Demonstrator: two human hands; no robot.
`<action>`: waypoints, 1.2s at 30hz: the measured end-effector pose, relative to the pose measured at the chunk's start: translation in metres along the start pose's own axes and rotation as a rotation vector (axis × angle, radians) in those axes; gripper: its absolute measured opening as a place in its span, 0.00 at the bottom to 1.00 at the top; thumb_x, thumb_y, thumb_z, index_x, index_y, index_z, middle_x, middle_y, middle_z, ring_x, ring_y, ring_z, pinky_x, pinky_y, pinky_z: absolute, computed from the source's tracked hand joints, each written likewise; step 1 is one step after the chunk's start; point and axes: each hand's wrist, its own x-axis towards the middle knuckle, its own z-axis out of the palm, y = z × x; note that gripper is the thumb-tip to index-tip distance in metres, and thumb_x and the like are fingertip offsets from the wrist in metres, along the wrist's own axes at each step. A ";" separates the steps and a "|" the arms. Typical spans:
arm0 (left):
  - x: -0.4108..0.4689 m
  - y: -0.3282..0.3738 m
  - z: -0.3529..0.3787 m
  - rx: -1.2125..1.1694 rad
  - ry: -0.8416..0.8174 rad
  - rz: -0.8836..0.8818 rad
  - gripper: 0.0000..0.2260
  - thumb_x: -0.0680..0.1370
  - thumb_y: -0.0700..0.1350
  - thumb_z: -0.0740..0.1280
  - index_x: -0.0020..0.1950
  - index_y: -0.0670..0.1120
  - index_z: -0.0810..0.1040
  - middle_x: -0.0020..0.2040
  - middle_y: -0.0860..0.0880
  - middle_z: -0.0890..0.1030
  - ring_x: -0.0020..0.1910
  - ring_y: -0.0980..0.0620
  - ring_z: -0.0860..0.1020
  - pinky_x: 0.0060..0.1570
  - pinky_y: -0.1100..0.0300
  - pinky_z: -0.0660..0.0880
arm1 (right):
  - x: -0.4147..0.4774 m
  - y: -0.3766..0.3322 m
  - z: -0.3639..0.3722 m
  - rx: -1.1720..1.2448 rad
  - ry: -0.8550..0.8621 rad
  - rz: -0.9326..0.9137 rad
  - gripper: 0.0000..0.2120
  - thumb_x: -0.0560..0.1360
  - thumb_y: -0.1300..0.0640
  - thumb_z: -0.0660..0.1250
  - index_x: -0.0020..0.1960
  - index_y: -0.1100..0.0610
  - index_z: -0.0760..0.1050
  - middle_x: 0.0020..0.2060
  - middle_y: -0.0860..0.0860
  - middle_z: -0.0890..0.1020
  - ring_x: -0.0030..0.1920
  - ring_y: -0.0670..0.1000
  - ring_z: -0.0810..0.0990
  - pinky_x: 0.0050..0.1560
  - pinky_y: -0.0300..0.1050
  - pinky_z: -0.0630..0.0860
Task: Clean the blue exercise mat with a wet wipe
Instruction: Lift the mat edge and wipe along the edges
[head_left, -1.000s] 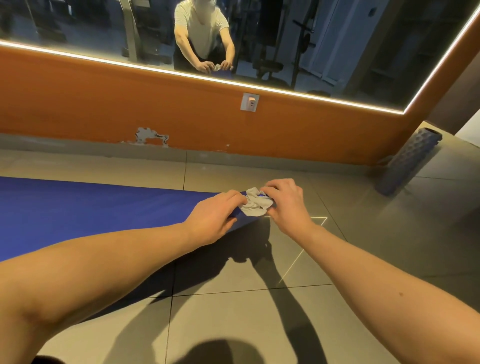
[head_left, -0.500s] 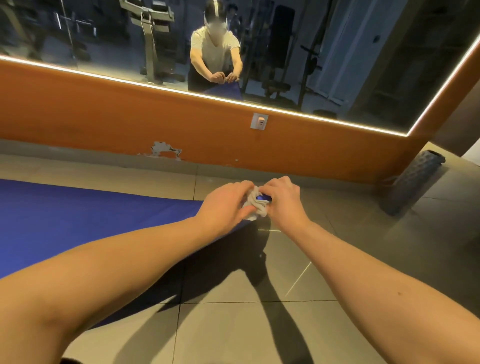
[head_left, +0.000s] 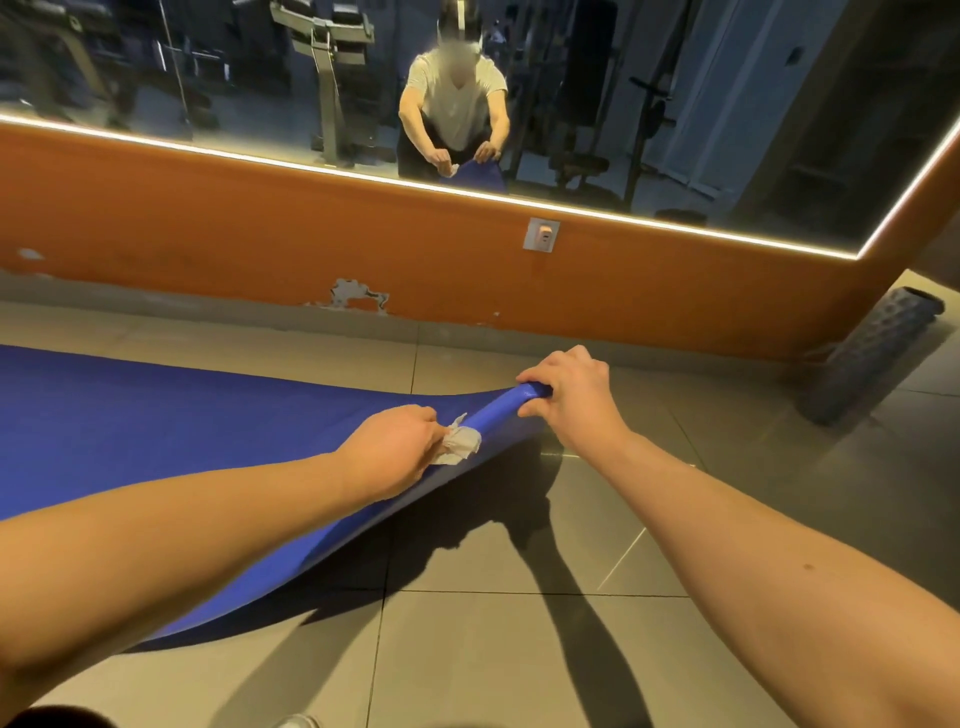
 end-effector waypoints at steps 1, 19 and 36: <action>0.001 0.005 -0.002 -0.016 -0.013 -0.018 0.13 0.84 0.54 0.59 0.57 0.50 0.78 0.46 0.51 0.74 0.43 0.52 0.73 0.39 0.58 0.68 | 0.000 -0.002 0.000 -0.005 0.003 0.013 0.18 0.73 0.44 0.75 0.62 0.44 0.81 0.54 0.45 0.81 0.60 0.52 0.69 0.57 0.50 0.63; 0.022 0.030 -0.007 -0.218 0.095 -0.176 0.15 0.78 0.58 0.68 0.57 0.49 0.79 0.46 0.51 0.78 0.42 0.52 0.77 0.42 0.54 0.79 | -0.010 -0.042 0.023 -0.311 -0.106 -0.094 0.14 0.77 0.50 0.72 0.61 0.41 0.77 0.55 0.44 0.81 0.62 0.52 0.72 0.72 0.56 0.54; -0.022 -0.012 0.027 -0.136 -0.061 -0.151 0.14 0.79 0.56 0.66 0.44 0.46 0.75 0.42 0.45 0.80 0.39 0.47 0.79 0.39 0.51 0.78 | -0.012 -0.030 0.033 -0.202 -0.074 -0.058 0.11 0.78 0.51 0.71 0.59 0.42 0.80 0.51 0.43 0.82 0.55 0.49 0.70 0.62 0.51 0.60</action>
